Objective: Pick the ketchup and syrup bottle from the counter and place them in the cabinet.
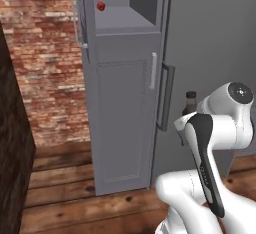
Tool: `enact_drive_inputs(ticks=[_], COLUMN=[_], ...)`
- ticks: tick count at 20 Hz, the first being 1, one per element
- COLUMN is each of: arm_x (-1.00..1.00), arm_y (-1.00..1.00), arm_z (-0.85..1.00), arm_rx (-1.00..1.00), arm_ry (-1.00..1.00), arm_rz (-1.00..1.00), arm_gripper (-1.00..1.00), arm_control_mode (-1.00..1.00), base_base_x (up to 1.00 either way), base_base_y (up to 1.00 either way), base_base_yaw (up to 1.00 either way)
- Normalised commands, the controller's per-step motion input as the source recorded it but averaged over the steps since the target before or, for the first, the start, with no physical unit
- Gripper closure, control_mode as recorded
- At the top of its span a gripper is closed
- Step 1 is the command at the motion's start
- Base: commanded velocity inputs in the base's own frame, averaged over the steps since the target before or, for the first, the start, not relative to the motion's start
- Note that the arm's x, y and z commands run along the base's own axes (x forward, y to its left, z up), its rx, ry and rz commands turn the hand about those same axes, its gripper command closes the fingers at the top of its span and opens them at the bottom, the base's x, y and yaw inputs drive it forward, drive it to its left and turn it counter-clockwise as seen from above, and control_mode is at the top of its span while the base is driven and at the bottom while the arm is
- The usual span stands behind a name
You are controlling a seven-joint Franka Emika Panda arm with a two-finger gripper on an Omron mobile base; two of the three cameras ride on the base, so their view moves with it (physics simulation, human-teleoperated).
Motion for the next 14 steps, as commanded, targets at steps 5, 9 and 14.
enact_drive_inputs(ticks=[5, 9, 14], arm_x=[0.0, 0.0, 0.0], arm_y=[0.0, 0.0, 0.0], arm_z=[0.0, 0.0, 0.0], arm_rx=[0.0, 0.0, 0.0], arm_ry=[0.0, 0.0, 0.0], arm_rz=[0.0, 0.0, 0.0], arm_gripper=[1.0, 1.0, 1.0], arm_control_mode=[1.0, 1.0, 1.0], base_base_x=[0.39, 0.31, 0.39], base_base_y=[0.31, 0.34, 0.24], base_base_yaw=[0.0, 0.0, 0.0])
